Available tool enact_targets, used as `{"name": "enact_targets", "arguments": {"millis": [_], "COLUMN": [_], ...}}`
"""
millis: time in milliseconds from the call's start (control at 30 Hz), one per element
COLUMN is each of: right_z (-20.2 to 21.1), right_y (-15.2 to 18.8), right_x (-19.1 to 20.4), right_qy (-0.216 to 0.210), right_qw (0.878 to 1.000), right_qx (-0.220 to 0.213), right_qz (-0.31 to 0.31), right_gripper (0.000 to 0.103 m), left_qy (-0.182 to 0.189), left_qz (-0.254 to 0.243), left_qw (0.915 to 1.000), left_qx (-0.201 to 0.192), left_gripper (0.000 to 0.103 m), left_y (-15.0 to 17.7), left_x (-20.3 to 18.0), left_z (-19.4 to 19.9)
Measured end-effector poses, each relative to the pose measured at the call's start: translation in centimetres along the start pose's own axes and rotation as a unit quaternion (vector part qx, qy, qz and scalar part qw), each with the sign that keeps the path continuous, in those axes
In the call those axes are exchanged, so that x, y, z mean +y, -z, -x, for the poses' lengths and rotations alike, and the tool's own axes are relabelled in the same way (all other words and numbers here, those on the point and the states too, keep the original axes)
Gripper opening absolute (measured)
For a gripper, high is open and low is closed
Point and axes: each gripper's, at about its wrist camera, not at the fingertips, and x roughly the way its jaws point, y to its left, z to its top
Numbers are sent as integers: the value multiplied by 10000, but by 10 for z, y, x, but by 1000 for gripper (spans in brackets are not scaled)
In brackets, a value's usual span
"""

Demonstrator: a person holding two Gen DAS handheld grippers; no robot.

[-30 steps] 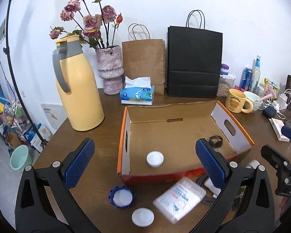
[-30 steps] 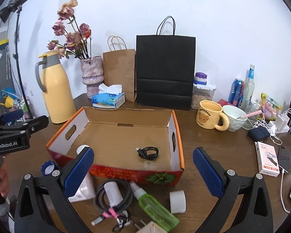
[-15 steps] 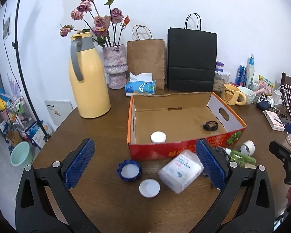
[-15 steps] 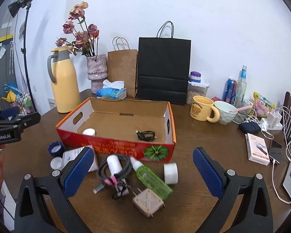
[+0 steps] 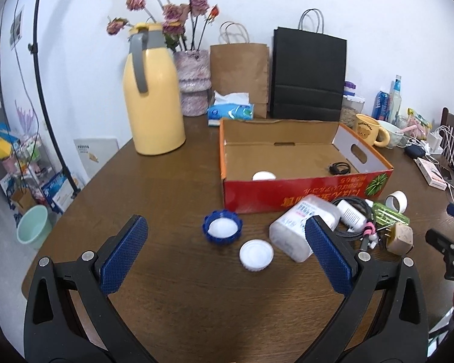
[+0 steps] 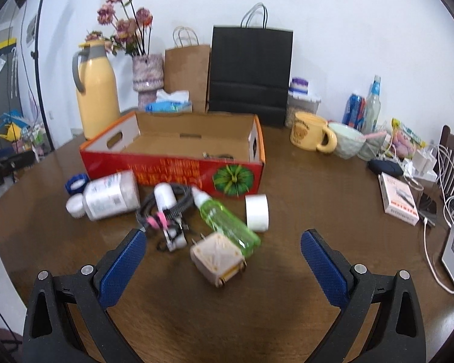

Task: Organize rigid objects
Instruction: 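Withdraw both grippers from the box back over the table, then grasp the white square plug adapter with the right gripper while the left approaches the ribbed white cap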

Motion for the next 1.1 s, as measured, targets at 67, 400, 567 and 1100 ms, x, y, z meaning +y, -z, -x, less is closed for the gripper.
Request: {"name": "enact_targets", "arguments": {"millis": [67, 400, 567, 1100], "right_z": [-7, -49, -70, -79], "right_y": [5, 21, 21, 20], "right_x": [-1, -3, -9, -7], "right_qy": [8, -87, -210, -451], "right_qw": [9999, 9975, 9948, 9931], "right_qx": [129, 694, 971, 1023], "right_qz": [10, -28, -222, -365], "right_gripper": [103, 103, 103, 63], "left_qy": [-3, 45, 81, 157], "left_qz": [31, -47, -70, -5], "left_qw": [10000, 9997, 9996, 9990], "left_qx": [60, 236, 243, 407], "left_gripper": [103, 103, 103, 103], "left_y": [4, 18, 18, 22], "left_x": [3, 4, 3, 1], "left_z": [-3, -15, -16, -25]}}
